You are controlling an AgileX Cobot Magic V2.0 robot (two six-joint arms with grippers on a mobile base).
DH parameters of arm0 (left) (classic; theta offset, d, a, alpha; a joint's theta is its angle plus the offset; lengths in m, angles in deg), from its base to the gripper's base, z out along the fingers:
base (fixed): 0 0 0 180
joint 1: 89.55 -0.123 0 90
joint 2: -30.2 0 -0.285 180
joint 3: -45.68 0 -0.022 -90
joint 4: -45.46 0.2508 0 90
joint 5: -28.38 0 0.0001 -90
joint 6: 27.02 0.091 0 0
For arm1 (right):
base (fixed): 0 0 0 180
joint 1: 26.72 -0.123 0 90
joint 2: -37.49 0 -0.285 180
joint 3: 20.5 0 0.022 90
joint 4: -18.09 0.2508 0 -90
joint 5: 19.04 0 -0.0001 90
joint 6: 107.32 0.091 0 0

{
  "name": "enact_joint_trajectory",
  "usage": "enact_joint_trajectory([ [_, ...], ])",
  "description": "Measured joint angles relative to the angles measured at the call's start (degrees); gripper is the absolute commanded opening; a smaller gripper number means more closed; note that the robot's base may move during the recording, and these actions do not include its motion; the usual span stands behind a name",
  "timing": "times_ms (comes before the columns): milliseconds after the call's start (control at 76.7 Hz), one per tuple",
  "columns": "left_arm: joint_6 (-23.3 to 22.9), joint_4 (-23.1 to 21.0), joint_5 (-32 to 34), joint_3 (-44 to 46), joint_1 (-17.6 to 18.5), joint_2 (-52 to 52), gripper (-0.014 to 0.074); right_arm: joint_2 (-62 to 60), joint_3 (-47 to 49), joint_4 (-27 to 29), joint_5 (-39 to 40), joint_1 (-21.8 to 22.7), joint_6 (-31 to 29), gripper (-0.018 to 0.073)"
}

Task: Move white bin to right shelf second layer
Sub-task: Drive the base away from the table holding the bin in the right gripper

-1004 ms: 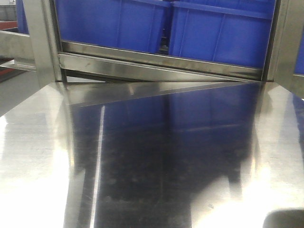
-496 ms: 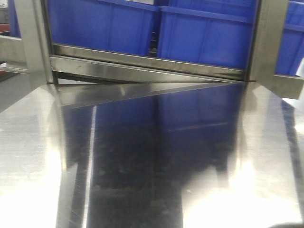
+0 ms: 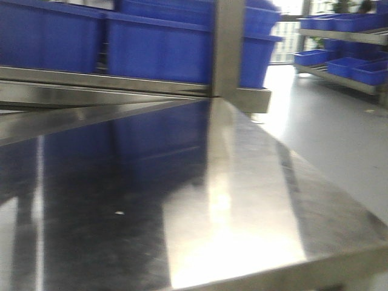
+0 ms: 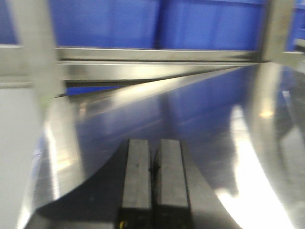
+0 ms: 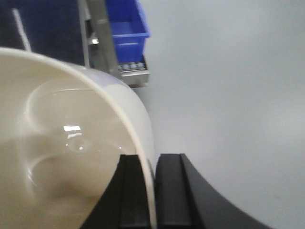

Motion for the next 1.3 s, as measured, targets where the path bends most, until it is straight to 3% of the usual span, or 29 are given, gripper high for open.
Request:
enact_joint_trajectory([
  [1304,0.00,0.00,0.00,0.00,0.00,0.00,0.0085,0.00,0.00,0.00,0.00,0.00,0.00,0.0048],
])
